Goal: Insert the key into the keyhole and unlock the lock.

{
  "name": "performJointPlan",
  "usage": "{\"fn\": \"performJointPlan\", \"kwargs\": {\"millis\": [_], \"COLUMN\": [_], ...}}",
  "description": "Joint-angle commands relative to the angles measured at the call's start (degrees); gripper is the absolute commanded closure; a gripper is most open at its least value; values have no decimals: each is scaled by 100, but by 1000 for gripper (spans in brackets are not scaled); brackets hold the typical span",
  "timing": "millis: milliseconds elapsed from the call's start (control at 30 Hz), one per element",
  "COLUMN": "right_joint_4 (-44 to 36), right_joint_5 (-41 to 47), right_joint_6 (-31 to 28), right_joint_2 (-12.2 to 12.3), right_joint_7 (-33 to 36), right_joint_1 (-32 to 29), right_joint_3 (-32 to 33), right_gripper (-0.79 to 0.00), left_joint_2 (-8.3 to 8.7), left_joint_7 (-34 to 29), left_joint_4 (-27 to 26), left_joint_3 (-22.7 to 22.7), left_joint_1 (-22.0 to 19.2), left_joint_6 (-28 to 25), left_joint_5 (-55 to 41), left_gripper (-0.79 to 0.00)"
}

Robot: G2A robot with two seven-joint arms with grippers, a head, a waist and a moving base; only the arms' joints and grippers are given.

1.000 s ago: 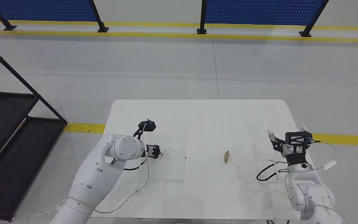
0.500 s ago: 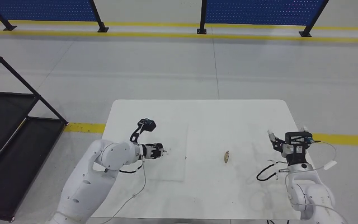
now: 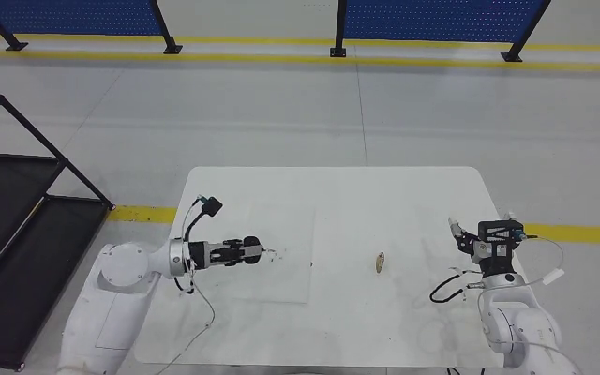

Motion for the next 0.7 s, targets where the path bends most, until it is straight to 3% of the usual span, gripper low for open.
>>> {"fn": "performJointPlan", "kwargs": {"millis": [0, 133, 233, 667], "right_joint_4": [0, 0, 0, 0], "right_joint_5": [0, 0, 0, 0], "right_joint_6": [0, 0, 0, 0], "right_joint_2": [0, 0, 0, 0], "right_joint_7": [0, 0, 0, 0], "right_joint_1": [0, 0, 0, 0], "right_joint_3": [0, 0, 0, 0], "right_gripper": [-785, -785, -785, -785], "left_joint_2": [21, 69, 115, 128], "left_joint_7": [-396, -967, -1091, -1070], "left_joint_4": [223, 593, 712, 731], "left_joint_3": [-36, -29, 7, 19], "left_joint_1": [-81, -288, -377, -396], "left_joint_6": [-71, 129, 253, 231], "left_joint_5": [-654, -1491, -1589, -1586], "left_gripper": [0, 0, 0, 0]}}
